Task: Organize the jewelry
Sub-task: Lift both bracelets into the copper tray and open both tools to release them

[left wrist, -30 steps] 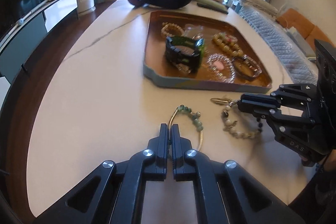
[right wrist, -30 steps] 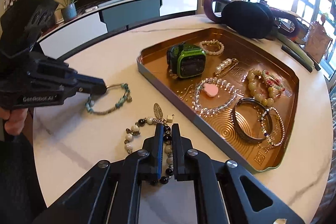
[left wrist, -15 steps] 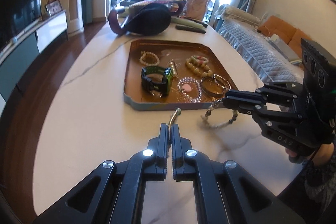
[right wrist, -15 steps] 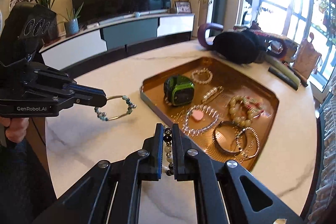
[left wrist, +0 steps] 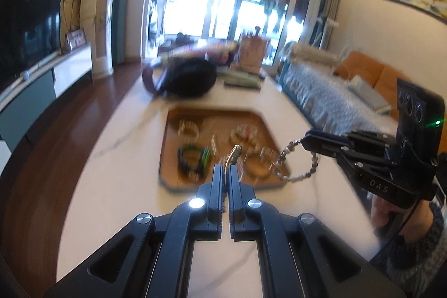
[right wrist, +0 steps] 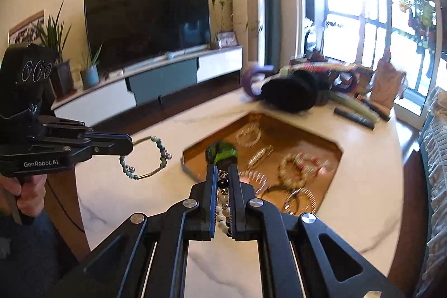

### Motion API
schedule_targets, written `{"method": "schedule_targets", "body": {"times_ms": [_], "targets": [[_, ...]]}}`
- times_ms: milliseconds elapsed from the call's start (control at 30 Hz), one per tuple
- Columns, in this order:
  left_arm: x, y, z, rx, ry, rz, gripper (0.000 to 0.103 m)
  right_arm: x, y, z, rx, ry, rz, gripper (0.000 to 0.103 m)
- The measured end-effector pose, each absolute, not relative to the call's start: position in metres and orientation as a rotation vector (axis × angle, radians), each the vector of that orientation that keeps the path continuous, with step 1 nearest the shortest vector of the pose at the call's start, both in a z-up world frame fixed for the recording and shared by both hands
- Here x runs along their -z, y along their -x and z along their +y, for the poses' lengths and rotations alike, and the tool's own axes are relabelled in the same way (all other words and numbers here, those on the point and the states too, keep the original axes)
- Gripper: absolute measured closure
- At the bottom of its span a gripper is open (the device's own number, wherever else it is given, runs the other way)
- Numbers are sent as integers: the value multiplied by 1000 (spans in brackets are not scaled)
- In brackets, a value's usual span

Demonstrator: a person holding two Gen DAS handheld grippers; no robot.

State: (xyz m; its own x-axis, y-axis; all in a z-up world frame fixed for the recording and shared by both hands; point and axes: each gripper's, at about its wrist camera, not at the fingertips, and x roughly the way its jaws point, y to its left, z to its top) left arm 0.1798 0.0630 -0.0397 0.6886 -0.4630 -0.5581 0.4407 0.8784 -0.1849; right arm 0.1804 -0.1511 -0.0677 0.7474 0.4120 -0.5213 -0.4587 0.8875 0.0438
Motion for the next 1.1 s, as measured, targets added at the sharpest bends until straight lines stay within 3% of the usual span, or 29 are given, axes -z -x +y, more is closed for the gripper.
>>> {"method": "schedule_targets", "body": {"times_ms": [300, 500, 700, 1100], "targets": [[-35, -184, 48, 549, 85, 463, 100, 0, -181, -179, -422, 24, 432, 96], [-46, -213, 34, 575, 110, 441, 100, -14, -198, -176, -375, 47, 401, 96], [-24, -267, 18, 596, 142, 479, 100, 1, -236, -184, -310, 45, 441, 96], [91, -376, -2, 529, 229, 703, 100, 95, -317, -216, -225, 41, 648, 96]]}}
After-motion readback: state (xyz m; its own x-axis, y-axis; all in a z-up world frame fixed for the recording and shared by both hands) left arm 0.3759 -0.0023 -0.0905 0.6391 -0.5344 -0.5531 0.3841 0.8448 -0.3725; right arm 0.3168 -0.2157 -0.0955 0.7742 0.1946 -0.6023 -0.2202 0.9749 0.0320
